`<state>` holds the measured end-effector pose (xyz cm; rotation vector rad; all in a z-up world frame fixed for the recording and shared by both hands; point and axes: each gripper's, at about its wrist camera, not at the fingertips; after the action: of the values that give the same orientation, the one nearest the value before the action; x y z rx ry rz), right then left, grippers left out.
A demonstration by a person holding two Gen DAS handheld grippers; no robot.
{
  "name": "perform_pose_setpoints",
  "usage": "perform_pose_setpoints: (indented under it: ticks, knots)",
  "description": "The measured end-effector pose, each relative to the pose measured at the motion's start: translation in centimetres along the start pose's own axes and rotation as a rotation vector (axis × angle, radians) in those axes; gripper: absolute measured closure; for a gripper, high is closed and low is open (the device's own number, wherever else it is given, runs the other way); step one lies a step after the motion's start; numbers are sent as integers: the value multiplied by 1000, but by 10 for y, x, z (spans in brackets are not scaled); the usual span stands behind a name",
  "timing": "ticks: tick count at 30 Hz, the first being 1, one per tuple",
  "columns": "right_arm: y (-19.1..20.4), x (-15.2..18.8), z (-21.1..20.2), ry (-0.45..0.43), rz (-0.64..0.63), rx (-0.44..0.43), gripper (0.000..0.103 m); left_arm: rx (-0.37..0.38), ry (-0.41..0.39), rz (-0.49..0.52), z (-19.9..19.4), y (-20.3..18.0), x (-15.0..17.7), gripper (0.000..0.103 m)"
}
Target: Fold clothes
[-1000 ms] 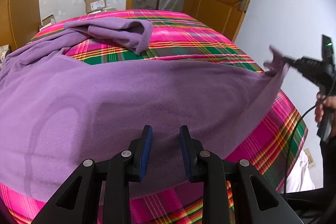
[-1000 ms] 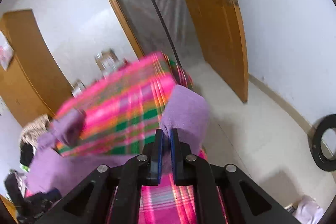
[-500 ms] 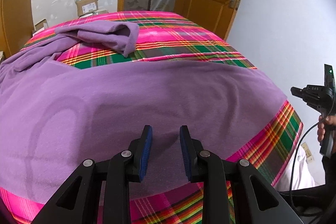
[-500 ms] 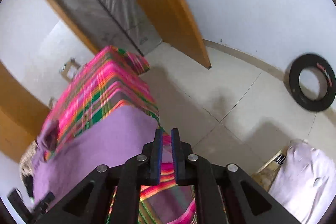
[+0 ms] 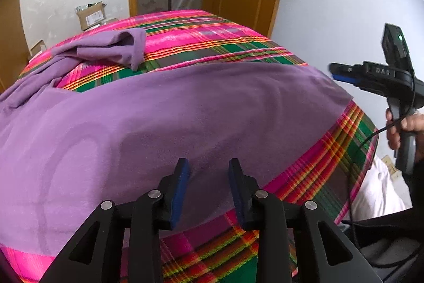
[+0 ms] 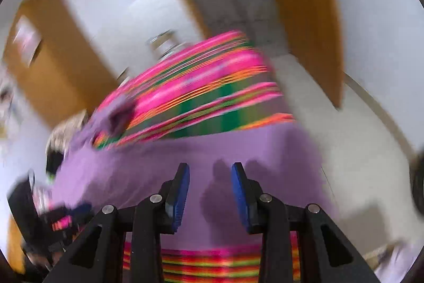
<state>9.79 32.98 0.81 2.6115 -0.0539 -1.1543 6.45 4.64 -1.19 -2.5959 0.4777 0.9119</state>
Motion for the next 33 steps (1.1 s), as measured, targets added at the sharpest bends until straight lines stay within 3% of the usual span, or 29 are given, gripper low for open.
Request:
perform_pose_setpoints:
  ticks: [3,6,13,16,17,19,22,29,33]
  knots:
    - [38,-11,20,41,-135,-83,68,-27,-33,-59,-7,15,-3,72]
    - [64,-20,37,55,-249,-99,68,-73,-58,-122,-13,33,-6,72]
    - [86,-39,88,172,-367,-147,68,-154,-89,-208,-21,60,-7,72]
    - [77,-42,108,215,-356,-108,70,-174,-89,-220,-21,68,-7,72]
    - [73,-44,113,209,-341,-93,80,-180,-89,-229,-21,71,-7,72]
    - [64,-51,117,201,-310,-61,89,-193,-91,-247,-21,78,-7,72]
    - [66,-57,115,182,-300,-2,84,-211,-93,-275,-22,89,-7,72]
    - [135,-57,123,183,-438,-234,79,-254,-98,-339,-24,114,-7,72]
    - [174,-56,144,225,-496,-304,79,-278,-101,-376,-25,128,-7,72]
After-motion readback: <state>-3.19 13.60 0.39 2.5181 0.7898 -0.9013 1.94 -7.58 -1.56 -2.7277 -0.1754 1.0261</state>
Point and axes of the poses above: each gripper's, at about its wrist camera, not at the fingertips, and z roughly the way its jaws point, y to its left, x to its underside, and after that the axes turned 9 degrees about -z, right-handed
